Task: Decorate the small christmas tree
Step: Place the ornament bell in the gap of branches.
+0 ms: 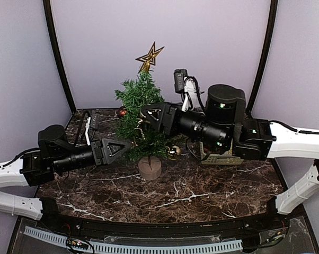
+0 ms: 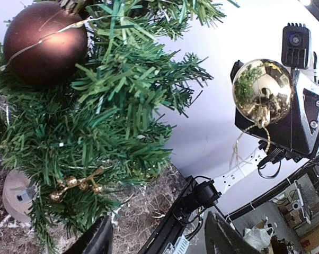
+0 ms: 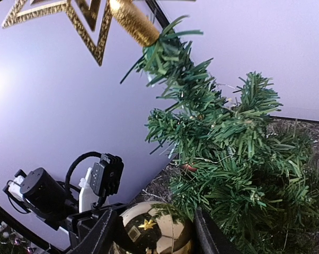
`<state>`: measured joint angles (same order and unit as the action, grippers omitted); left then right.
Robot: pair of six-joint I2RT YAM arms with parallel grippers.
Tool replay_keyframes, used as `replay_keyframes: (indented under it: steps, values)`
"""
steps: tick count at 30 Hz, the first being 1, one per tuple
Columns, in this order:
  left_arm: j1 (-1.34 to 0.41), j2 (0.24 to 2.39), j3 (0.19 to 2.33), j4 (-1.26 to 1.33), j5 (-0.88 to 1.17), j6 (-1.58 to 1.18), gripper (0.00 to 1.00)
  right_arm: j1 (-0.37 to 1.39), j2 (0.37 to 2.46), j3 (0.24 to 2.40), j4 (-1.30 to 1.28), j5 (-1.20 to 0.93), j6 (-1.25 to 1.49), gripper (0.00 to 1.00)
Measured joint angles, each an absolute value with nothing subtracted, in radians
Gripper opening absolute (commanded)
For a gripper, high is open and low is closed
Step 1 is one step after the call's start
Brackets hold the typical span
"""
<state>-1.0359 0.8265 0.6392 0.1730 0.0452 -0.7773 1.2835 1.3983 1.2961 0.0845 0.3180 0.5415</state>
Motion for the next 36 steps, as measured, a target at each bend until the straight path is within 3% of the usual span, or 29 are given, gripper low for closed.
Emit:
replay_keyframes:
  steps: [12, 22, 31, 36]
  values:
    - [-1.043, 0.98, 0.648, 0.397, 0.237, -0.653, 0.7, 1.296, 1.365, 1.258, 0.133, 0.326, 0.64, 0.35]
    - [-1.05, 0.987, 0.67, 0.524, 0.255, -0.577, 0.7, 1.296, 1.363, 1.234, 0.179, 0.31, 0.65, 0.35]
    - [-1.051, 1.058, 0.71, 0.561, 0.221, -0.528, 0.5, 1.296, 1.332, 1.203, 0.209, 0.306, 0.66, 0.35]
    - [-1.052, 1.079, 0.714, 0.579, 0.204, -0.508, 0.43, 1.297, 1.312, 1.191, 0.229, 0.306, 0.669, 0.35]
